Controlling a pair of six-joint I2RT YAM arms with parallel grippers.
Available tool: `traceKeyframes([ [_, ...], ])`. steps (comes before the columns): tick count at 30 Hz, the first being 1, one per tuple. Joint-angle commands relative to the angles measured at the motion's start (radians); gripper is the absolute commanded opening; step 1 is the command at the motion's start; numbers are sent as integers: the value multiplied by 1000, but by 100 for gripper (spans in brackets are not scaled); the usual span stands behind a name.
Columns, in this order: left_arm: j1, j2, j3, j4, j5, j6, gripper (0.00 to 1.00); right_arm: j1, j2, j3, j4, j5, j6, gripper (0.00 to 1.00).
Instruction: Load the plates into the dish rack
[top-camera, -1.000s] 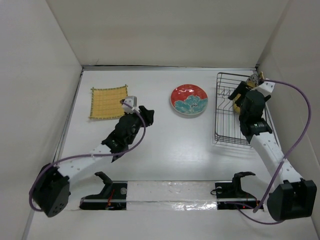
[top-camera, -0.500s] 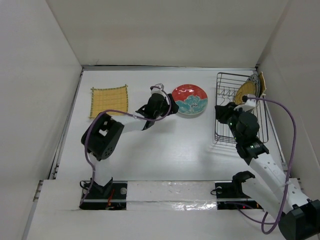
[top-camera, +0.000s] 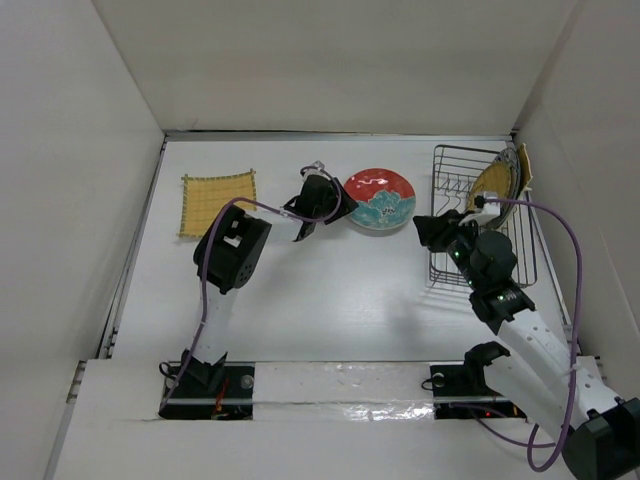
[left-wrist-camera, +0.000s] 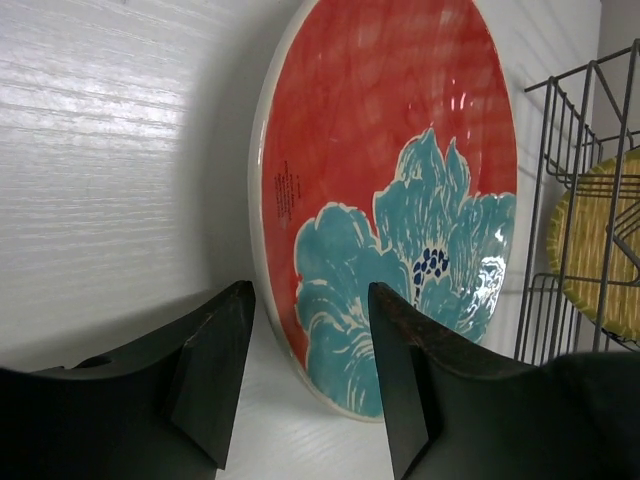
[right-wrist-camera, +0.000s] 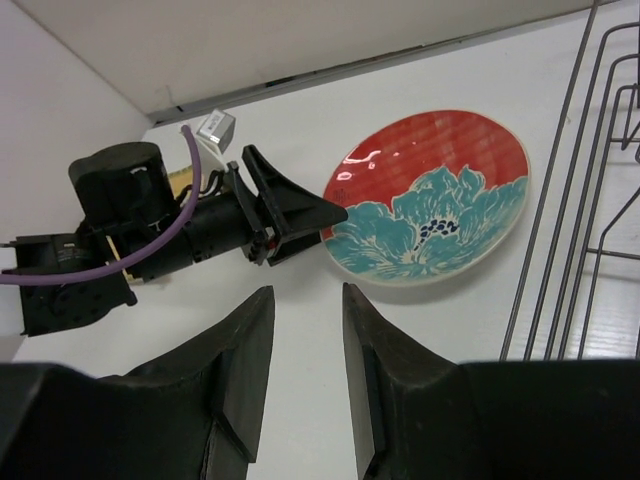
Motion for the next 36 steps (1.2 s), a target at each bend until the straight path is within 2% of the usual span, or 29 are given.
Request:
traceKeyframes([
  [1,-4,44,38,-9,29,-68,47,8,-1,-9,83,-45,7,39],
  [3,-4,73,47,5,46,-87,45,8,6,-17,106,-51,11,40],
  [6,-4,76,44,43,41,-113,37,8,23,-21,112,-62,14,43],
  [7,-4,78,43,52,44,-119,27,8,27,-26,116,-65,15,43],
  [9,5,81,38,80,51,-119,14,8,33,-24,119,-71,15,52],
  [10,5,73,9,98,54,-121,0,8,33,-24,119,-73,15,55],
  [12,16,36,-46,182,54,-140,0,8,32,-27,118,-74,13,60],
  [13,38,16,-122,219,57,-150,0,8,30,-26,116,-76,13,61],
  [14,48,-7,-166,312,60,-169,0,8,29,-27,116,-78,11,63],
  [17,87,-115,-336,463,63,-186,0,8,38,-29,122,-90,11,68],
  [20,114,-247,-479,547,60,-171,0,8,78,-18,132,-122,18,74],
  [25,143,-459,-655,601,70,-144,0,8,162,20,149,-180,40,82],
  [29,161,-594,-736,637,106,-153,0,8,252,42,173,-205,71,88],
  [36,171,-919,-806,523,107,-110,0,17,409,133,201,-231,94,90],
])
